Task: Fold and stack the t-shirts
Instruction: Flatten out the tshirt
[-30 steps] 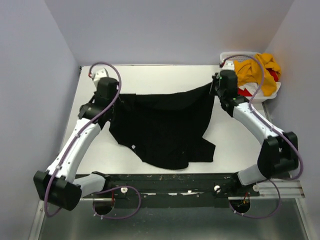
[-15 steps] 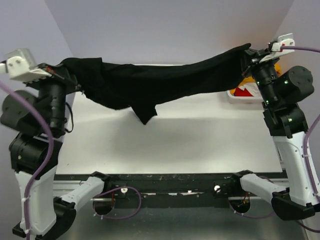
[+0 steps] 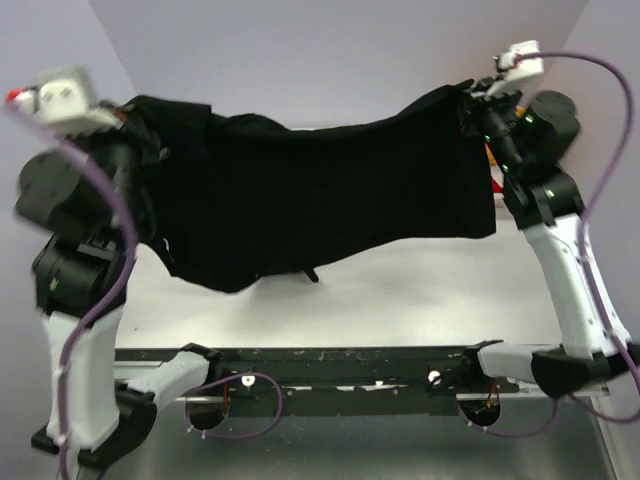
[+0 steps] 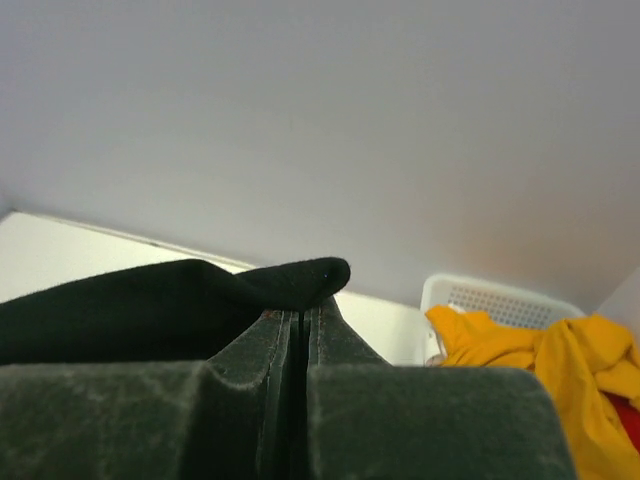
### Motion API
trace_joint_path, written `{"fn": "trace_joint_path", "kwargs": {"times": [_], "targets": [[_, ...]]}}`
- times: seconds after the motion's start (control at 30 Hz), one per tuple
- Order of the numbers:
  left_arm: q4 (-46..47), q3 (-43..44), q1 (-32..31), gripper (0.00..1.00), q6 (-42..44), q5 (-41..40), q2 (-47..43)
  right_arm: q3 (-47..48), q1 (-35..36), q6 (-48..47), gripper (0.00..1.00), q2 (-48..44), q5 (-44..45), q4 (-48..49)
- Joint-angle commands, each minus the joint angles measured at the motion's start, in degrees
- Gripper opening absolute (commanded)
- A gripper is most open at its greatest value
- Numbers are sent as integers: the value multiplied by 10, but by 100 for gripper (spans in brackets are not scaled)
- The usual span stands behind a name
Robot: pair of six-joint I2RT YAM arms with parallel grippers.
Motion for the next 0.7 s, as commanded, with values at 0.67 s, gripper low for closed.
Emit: {"fn": "trace_joint_path", "kwargs": {"times": [0.67], "targets": [[90, -34, 93, 0, 97, 67, 121, -85, -4, -45, 2, 149, 36, 149]]}}
